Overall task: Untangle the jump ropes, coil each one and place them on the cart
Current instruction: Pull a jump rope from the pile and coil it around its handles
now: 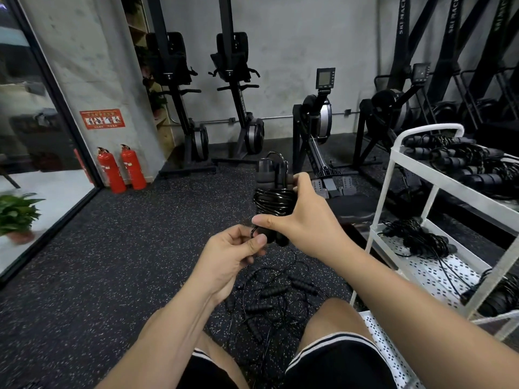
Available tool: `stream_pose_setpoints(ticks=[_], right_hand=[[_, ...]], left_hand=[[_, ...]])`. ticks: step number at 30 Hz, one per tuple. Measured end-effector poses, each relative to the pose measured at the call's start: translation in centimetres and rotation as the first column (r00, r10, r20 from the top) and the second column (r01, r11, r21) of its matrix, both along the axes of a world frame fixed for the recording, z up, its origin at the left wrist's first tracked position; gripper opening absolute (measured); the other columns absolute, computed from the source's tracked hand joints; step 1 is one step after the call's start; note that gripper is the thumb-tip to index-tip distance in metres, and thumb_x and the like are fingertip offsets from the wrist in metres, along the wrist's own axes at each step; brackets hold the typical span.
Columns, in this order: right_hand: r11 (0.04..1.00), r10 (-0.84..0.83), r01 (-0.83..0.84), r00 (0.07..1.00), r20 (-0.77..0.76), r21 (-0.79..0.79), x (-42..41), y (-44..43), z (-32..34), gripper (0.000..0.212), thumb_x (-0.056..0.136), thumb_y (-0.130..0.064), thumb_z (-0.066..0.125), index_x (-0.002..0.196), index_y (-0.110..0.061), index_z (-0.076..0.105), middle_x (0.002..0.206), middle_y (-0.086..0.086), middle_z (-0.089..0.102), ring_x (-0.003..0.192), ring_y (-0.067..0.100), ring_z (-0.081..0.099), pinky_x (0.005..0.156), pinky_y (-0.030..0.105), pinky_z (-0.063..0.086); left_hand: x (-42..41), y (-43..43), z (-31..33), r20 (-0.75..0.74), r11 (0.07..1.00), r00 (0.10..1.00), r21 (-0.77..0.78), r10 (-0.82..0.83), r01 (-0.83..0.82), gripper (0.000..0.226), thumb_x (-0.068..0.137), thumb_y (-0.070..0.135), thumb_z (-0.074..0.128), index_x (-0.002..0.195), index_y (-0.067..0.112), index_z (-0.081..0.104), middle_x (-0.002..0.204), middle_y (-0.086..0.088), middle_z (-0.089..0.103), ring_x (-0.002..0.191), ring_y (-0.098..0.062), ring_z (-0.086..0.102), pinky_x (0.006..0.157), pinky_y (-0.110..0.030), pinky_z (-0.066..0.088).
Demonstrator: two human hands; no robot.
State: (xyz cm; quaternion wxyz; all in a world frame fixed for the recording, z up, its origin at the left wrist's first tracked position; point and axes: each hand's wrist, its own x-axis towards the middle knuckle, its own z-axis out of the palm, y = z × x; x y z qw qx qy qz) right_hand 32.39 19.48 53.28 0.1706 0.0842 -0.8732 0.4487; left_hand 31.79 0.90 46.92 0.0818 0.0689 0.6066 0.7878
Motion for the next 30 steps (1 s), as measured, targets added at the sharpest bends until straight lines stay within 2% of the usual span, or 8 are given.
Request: stream_pose_setpoints(ticks=[5,8,15,20,23,26,28,30], right_hand=[[0.999,-0.028,0.029,1.000,-0.011,0.033,-0.1,0.0,-0.1,0.079,0.071,-0.059,0.096,0.121,-0.029,0.043,0.103,-0.019,0.071,0.089,-0.005,0.067,0.067,0.015,0.048],[0.997,-0.039,0.042,0.998,-0.040,0.063,-0.1,-0.2,0.0,0.077,0.072,-0.057,0.096,0.119,-0.030,0.041,0.101,-0.020,0.069,0.090,-0.005,0.066,0.070,0.018,0.049],[0.993,-0.096,0.101,0.993,-0.070,0.066,-0.2,-0.6,-1.2,0.077,0.070,-0.057,0.097,0.114,-0.033,0.039,0.103,-0.016,0.070,0.094,0.011,0.071,0.083,0.041,0.061],[0.995,-0.096,0.097,0.986,-0.135,0.006,0.2,-1.2,-1.8,0.073,0.072,-0.054,0.096,0.116,-0.043,0.039,0.109,-0.020,0.069,0.101,0.009,0.070,0.085,0.041,0.059],[0.998,-0.062,0.060,0.988,-0.143,-0.021,0.3,-1.0,-2.0,0.072,0.076,-0.054,0.094,0.117,-0.043,0.037,0.108,-0.018,0.070,0.099,0.008,0.071,0.082,0.039,0.060],[1.000,-0.021,0.020,0.996,-0.082,-0.018,-0.1,-0.2,-2.1,0.073,0.074,-0.054,0.096,0.117,-0.039,0.038,0.105,-0.018,0.072,0.094,0.001,0.071,0.078,0.031,0.058],[0.986,-0.008,0.011,1.000,0.021,-0.168,-0.7,0.7,-2.2,0.073,0.069,-0.054,0.099,0.116,-0.035,0.046,0.104,-0.014,0.076,0.092,0.002,0.074,0.081,0.036,0.062],[0.925,0.050,0.005,0.990,0.135,-0.380,-1.3,1.7,-2.5,0.077,0.063,-0.054,0.102,0.119,-0.030,0.056,0.109,-0.009,0.079,0.099,0.010,0.077,0.092,0.045,0.064]], left_hand=[[0.1,0.5,-0.1,0.056,0.998,0.998,0.067,-0.009,0.005,0.032,0.077,0.012,0.083,0.105,0.004,0.070,0.088,-0.009,0.076,0.071,-0.015,0.066,0.063,-0.024,0.045],[0.2,0.8,-0.1,0.045,0.998,0.999,0.059,-0.007,0.005,0.025,0.080,0.013,0.080,0.101,0.007,0.068,0.087,-0.009,0.077,0.074,-0.016,0.068,0.070,-0.028,0.047],[-0.3,0.5,0.3,0.072,0.989,0.997,-0.144,-0.018,0.028,0.023,0.096,0.004,0.076,0.115,0.005,0.064,0.093,-0.017,0.078,0.077,-0.020,0.070,0.062,-0.024,0.049],[-1.3,0.2,1.6,0.313,0.984,0.933,0.078,-0.178,0.161,0.017,0.093,-0.004,0.067,0.099,0.012,0.065,0.089,-0.010,0.071,0.066,-0.013,0.064,0.057,-0.022,0.046],[-2.1,-0.8,2.1,0.349,0.956,0.899,0.215,-0.264,0.197,0.017,0.088,0.000,0.067,0.101,0.010,0.071,0.093,-0.007,0.070,0.069,-0.011,0.063,0.059,-0.022,0.048],[-2.2,-0.8,2.1,0.208,0.992,0.970,-0.002,-0.125,0.128,0.024,0.094,-0.002,0.069,0.117,0.007,0.069,0.099,-0.010,0.076,0.074,-0.014,0.067,0.062,-0.024,0.049],[-1.6,-0.3,1.8,0.018,0.988,1.000,-0.152,0.000,0.003,0.030,0.096,0.003,0.075,0.124,0.007,0.066,0.094,-0.011,0.079,0.078,-0.018,0.070,0.068,-0.028,0.050],[-1.1,0.5,1.5,-0.134,0.983,0.990,-0.173,0.034,-0.057,0.032,0.093,0.008,0.080,0.122,0.009,0.066,0.085,-0.008,0.076,0.077,-0.019,0.070,0.072,-0.028,0.051]])
